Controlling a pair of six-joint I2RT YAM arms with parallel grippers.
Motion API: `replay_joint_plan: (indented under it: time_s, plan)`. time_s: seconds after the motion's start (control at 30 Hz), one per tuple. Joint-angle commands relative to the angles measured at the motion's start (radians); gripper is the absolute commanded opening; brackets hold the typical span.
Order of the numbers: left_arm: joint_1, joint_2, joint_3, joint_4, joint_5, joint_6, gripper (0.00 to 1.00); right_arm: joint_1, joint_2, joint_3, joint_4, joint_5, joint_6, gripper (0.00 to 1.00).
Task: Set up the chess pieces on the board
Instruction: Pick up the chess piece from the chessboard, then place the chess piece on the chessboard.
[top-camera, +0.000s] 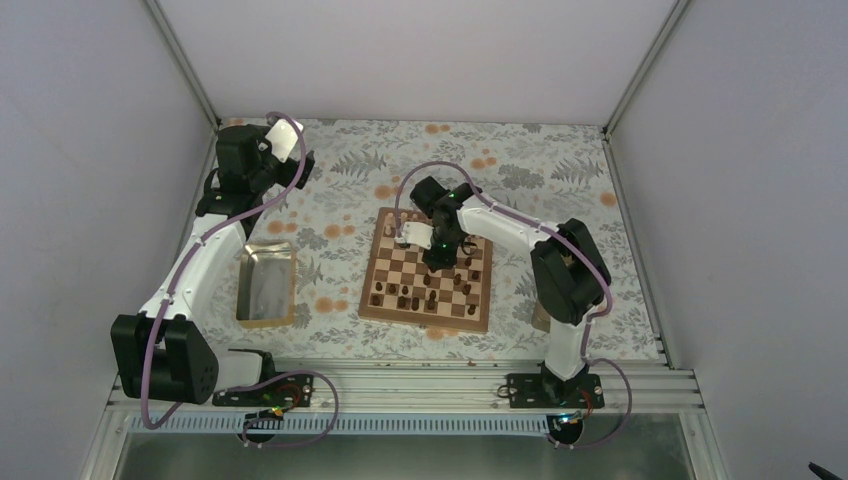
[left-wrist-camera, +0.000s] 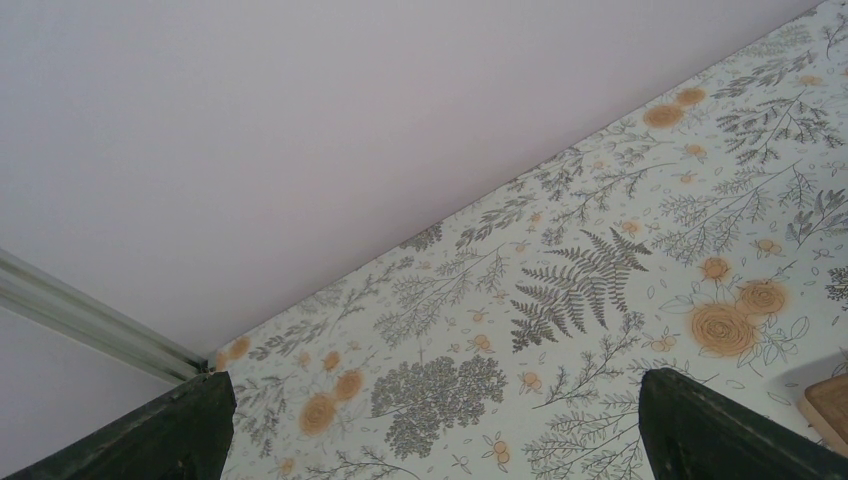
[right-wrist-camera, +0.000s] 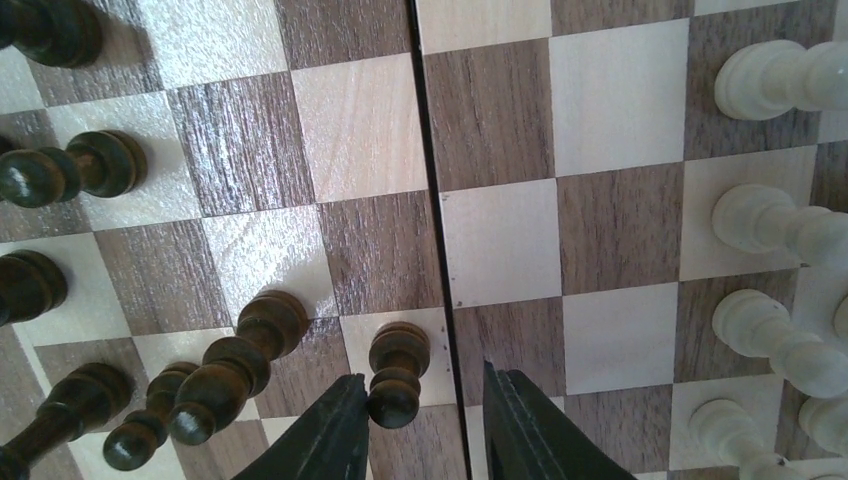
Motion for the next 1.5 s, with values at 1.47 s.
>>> replay_joint_plan:
  time_s: [1.47]
  plan:
    - [0.007, -0.01, 0.006, 0.0, 0.025, 0.006, 1.0, 0.216, -0.092, 0.045, -0.134, 0.012, 0.089, 0.12]
